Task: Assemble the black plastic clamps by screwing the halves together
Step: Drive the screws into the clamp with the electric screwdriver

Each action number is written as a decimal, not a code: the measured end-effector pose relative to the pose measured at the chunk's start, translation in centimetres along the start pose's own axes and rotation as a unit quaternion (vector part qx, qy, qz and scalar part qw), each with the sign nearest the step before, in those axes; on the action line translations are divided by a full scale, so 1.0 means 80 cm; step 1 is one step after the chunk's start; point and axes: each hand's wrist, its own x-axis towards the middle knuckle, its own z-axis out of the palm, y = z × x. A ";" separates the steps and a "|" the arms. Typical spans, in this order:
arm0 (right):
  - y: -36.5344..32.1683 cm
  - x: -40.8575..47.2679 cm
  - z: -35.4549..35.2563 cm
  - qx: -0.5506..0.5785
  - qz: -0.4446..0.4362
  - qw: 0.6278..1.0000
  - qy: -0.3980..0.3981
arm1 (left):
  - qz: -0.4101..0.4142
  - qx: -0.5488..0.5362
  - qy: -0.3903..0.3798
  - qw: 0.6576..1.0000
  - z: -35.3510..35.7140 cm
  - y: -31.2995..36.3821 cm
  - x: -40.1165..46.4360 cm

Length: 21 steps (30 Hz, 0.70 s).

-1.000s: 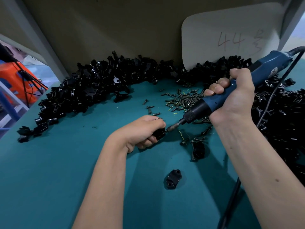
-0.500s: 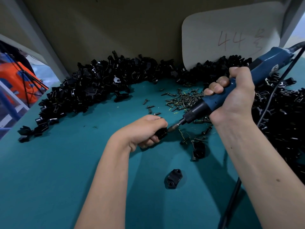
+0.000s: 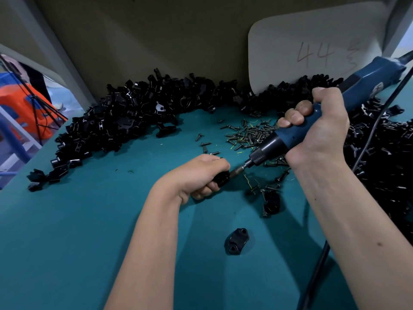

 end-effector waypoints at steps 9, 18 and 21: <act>-0.002 0.000 0.000 0.001 -0.002 1.000 0.000 | -0.007 -0.020 -0.003 1.000 0.003 0.005 0.001; -0.007 0.003 -0.008 0.013 0.006 1.000 0.010 | -0.013 -0.042 -0.025 0.999 0.005 0.006 0.003; -0.006 0.003 -0.005 0.004 -0.004 1.000 0.008 | 0.002 -0.024 -0.013 1.000 0.007 0.006 0.006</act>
